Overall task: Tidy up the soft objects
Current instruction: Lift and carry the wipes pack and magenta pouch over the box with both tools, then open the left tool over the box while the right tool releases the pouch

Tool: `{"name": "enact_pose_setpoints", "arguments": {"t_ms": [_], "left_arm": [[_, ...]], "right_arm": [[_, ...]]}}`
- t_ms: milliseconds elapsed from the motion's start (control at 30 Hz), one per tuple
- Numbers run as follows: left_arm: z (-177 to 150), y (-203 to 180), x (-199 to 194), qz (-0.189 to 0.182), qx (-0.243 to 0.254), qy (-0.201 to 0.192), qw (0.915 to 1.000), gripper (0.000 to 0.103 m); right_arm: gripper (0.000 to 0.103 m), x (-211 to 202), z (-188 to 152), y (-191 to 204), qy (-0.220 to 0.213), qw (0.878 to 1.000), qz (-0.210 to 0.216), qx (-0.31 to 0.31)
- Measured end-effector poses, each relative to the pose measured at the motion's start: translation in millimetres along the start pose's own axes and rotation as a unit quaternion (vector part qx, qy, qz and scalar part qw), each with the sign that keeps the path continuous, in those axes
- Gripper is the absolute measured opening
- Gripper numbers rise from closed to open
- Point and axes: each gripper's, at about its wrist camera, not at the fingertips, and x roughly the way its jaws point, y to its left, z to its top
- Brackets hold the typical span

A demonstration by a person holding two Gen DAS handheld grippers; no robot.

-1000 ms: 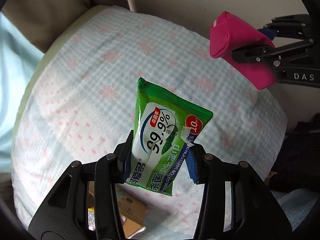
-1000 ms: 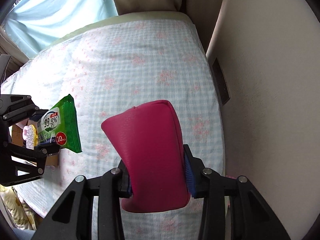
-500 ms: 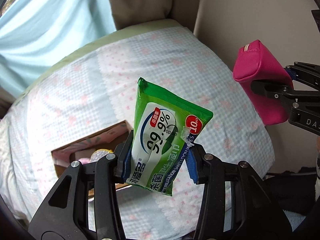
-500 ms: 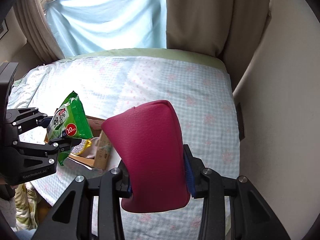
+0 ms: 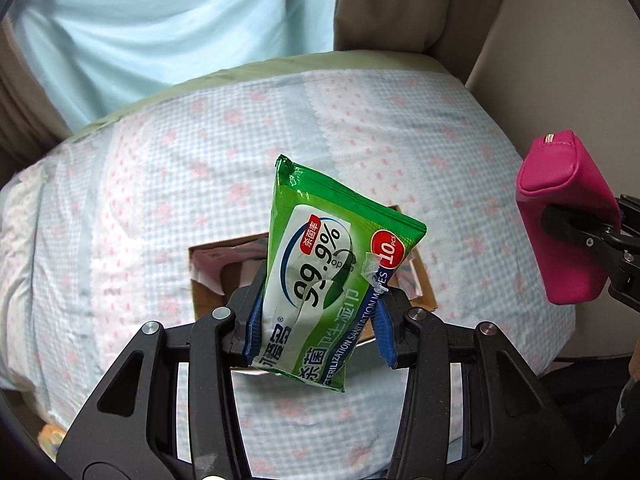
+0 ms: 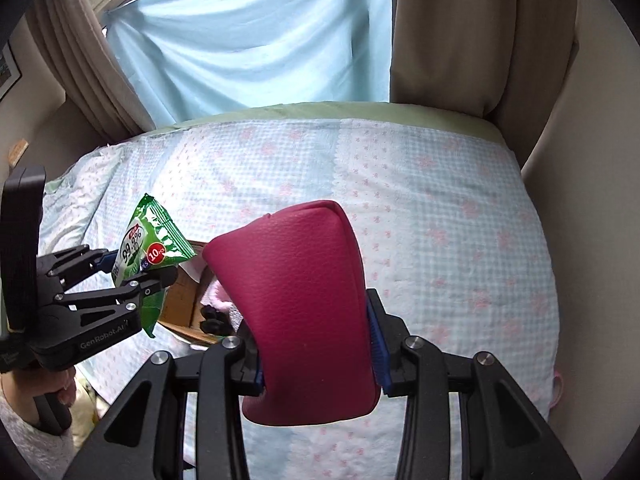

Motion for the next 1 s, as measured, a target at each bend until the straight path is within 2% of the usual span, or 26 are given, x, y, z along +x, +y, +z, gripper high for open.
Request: {"name": "enact_pose_setpoints", "arguments": {"t_ms": [267, 433, 700, 933, 967, 1000], "left_arm": [[-15, 67, 49, -0.003, -0.024, 0.043, 0.9988, 0.041], [-23, 92, 92, -0.01, -0.046, 0.084, 0.9954, 0.041], [-37, 97, 166, -0.015, -0.07, 0.143, 0.9872, 0.041], [-29, 89, 191, -0.011, -0.054, 0.162, 0.9853, 0.041], [-28, 87, 193, -0.013, -0.052, 0.162, 0.9852, 0.043], [-27, 85, 195, -0.019, -0.048, 0.164, 0.9851, 0.051]], "right_arm": [[0.037, 50, -7, 50, 0.037, 0.997, -0.006, 0.062], [0.037, 90, -15, 55, 0.073, 0.993, -0.012, 0.097], [0.037, 170, -23, 36, 0.135, 0.981, -0.027, 0.137], [0.04, 211, -20, 19, 0.174, 0.972, -0.038, 0.155], [0.042, 214, -19, 18, 0.176, 0.971, -0.04, 0.156], [0.043, 218, -18, 17, 0.177, 0.971, -0.037, 0.157]]}}
